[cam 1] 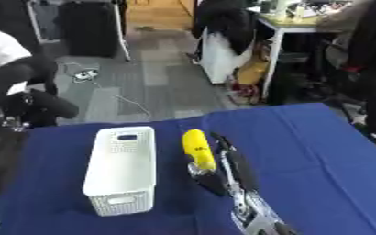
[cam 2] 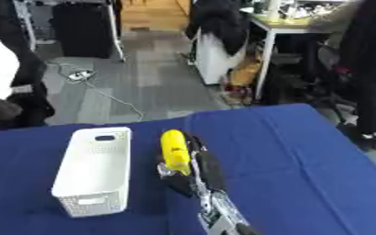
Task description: Pick up objects on the table and place them in the box.
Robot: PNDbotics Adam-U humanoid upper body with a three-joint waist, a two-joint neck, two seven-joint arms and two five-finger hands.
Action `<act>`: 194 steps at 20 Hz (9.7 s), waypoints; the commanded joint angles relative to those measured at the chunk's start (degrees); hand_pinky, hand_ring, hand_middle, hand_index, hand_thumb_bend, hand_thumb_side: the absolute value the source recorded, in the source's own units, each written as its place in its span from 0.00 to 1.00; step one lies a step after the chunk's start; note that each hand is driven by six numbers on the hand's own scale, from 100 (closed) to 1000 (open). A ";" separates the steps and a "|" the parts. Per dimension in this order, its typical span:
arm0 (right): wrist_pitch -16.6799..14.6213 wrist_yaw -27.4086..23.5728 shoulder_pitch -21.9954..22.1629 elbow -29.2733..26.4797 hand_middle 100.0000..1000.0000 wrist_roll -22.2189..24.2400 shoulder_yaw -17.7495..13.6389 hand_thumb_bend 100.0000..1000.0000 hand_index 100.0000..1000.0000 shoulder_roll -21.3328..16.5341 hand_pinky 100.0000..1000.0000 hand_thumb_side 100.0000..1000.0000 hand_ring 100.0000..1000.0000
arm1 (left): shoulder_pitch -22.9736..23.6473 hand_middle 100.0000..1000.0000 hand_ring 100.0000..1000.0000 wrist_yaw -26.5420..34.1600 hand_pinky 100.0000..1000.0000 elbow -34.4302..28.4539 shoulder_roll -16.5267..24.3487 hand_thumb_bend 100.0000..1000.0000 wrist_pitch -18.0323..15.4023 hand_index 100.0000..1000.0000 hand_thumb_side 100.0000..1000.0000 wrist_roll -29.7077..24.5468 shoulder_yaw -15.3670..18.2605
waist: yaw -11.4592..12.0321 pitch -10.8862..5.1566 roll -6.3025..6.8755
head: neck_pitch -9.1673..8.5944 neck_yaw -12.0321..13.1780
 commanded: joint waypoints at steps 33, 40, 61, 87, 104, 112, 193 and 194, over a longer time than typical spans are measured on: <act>5.57 6.01 -14.16 25.22 0.95 -0.20 -5.89 0.47 0.94 -4.42 0.89 0.69 0.76 | -5.55 0.88 0.55 3.30 0.64 -0.74 -3.09 0.19 2.51 0.89 0.83 -1.03 -0.55 | 5.27 1.56 -1.80 | -6.70 -17.28; 5.66 7.98 -15.81 29.71 0.94 -0.42 -6.71 0.46 0.93 -4.18 0.89 0.69 0.78 | -6.09 0.88 0.55 3.69 0.64 -0.74 -4.44 0.19 2.96 0.89 0.84 -1.55 -0.62 | 6.98 2.68 -2.14 | -7.58 -18.97; 5.62 10.28 -16.61 37.54 0.80 0.17 -8.14 0.46 0.91 -3.98 0.68 0.70 0.64 | -9.01 0.87 0.55 4.92 0.64 -0.74 -5.73 0.20 3.05 0.89 0.84 -1.17 -0.45 | 9.52 4.15 -2.98 | -9.16 -21.54; -13.13 1.57 -13.25 15.57 0.00 -11.92 -4.83 0.00 0.27 -1.62 0.00 0.50 0.00 | -8.60 0.87 0.55 4.31 0.64 -0.74 -4.97 0.19 1.60 0.88 0.84 -2.26 -0.31 | 7.68 5.30 -1.61 | -7.81 -19.93; -13.24 -4.78 -13.30 -2.34 0.00 -12.81 -2.25 0.00 0.29 -1.89 0.00 0.46 0.00 | -8.68 0.87 0.55 4.33 0.65 -0.74 -4.87 0.20 1.06 0.88 0.84 -1.91 0.05 | 7.67 5.29 -1.58 | -8.05 -19.04; -13.59 -7.48 -13.09 -8.87 0.00 -9.27 0.70 0.00 0.29 -1.39 0.00 0.45 0.00 | -8.94 0.87 0.56 4.24 0.65 -0.74 -4.73 0.20 0.38 0.88 0.84 -1.03 0.49 | 7.71 5.19 -1.67 | -7.75 -16.56; -18.81 -23.46 -9.37 -26.80 0.88 -3.32 -0.07 0.37 0.99 -19.92 0.68 0.79 0.78 | -8.38 0.84 0.57 -6.07 0.66 -0.74 -4.07 0.25 -1.25 0.87 0.80 8.11 4.32 | 6.78 4.75 -3.15 | -24.73 -18.27; -18.59 -25.42 -7.11 -30.07 0.88 -3.12 -0.18 0.37 1.00 -22.22 0.68 0.79 0.79 | -7.65 0.84 0.58 -6.34 0.66 -0.74 -3.57 0.25 -1.38 0.87 0.80 7.93 4.21 | 6.04 4.37 -3.02 | -25.80 -17.47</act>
